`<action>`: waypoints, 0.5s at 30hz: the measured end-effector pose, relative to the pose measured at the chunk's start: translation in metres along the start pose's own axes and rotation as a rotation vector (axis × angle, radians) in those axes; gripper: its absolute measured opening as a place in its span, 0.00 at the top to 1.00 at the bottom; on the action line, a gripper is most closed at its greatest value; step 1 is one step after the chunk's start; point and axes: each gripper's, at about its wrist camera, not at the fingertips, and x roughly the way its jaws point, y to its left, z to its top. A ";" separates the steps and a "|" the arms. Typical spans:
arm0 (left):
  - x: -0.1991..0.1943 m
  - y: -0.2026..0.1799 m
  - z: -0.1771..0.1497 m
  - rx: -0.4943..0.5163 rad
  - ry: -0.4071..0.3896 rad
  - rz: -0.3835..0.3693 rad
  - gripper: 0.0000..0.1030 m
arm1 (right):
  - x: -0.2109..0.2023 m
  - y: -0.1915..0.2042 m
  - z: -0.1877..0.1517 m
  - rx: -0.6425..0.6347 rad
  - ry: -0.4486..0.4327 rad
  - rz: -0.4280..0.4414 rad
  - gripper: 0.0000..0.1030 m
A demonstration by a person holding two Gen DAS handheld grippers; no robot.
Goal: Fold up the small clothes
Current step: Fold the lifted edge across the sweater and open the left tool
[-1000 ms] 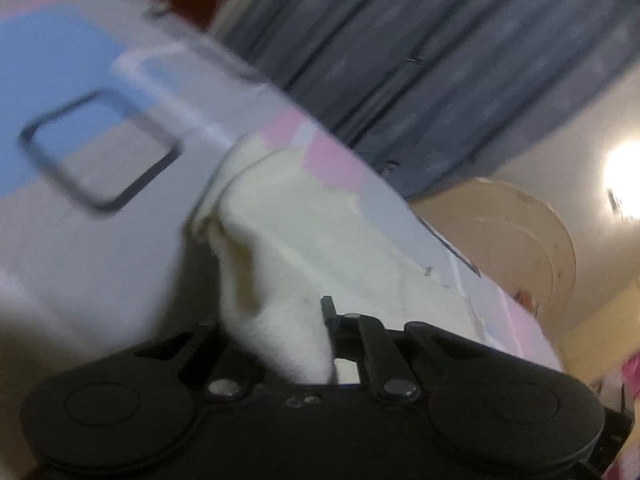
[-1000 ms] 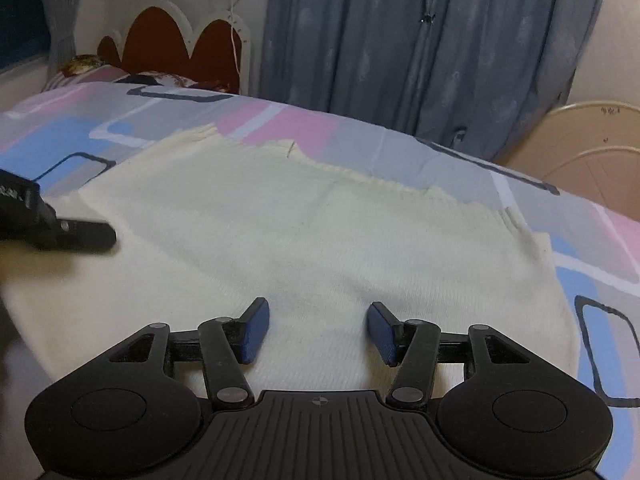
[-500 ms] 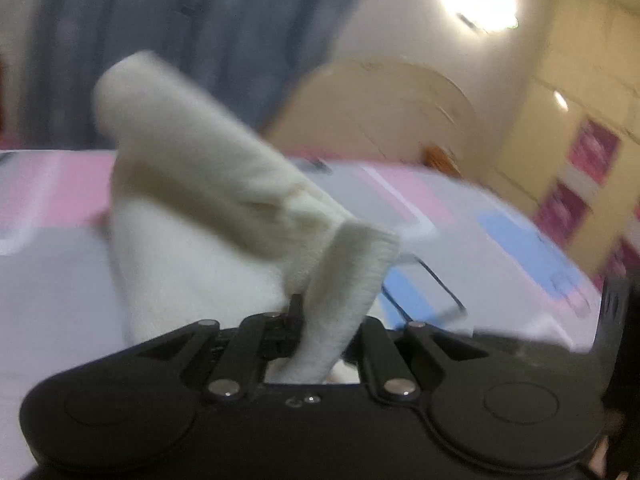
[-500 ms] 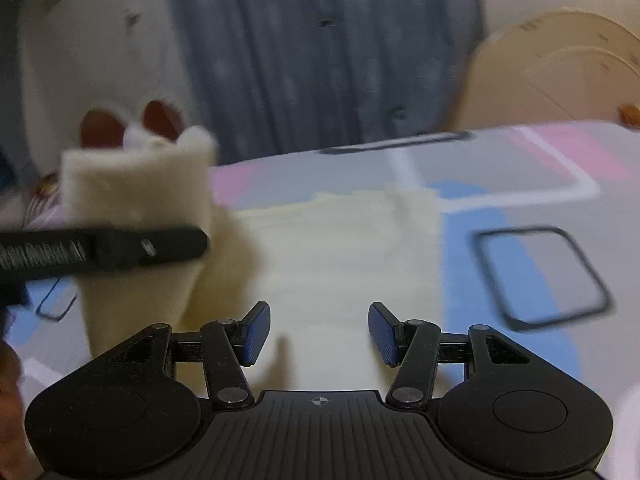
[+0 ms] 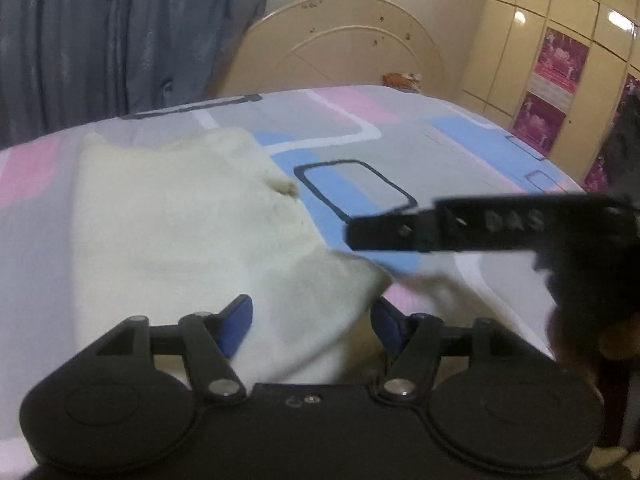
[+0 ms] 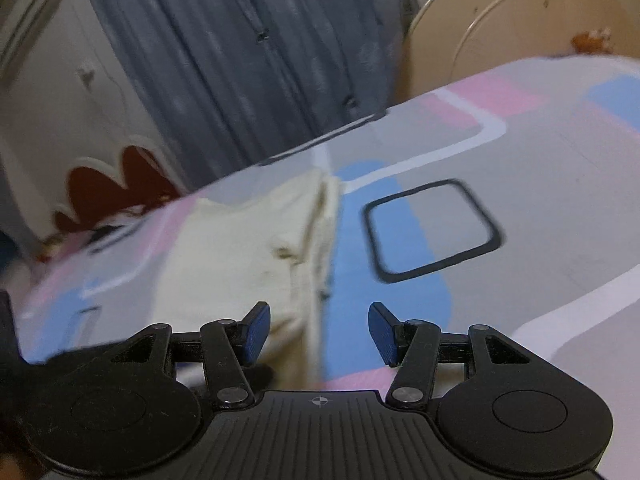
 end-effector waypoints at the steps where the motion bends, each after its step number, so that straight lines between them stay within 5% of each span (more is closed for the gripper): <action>1: -0.006 0.003 -0.002 -0.011 0.002 0.001 0.38 | 0.000 0.003 0.000 -0.005 0.007 0.010 0.48; 8: -0.053 0.047 -0.010 -0.160 -0.083 0.129 0.37 | 0.005 0.022 -0.017 -0.015 0.080 0.066 0.48; 15: -0.047 0.086 -0.006 -0.268 -0.064 0.233 0.37 | 0.019 0.021 -0.025 0.034 0.129 0.040 0.48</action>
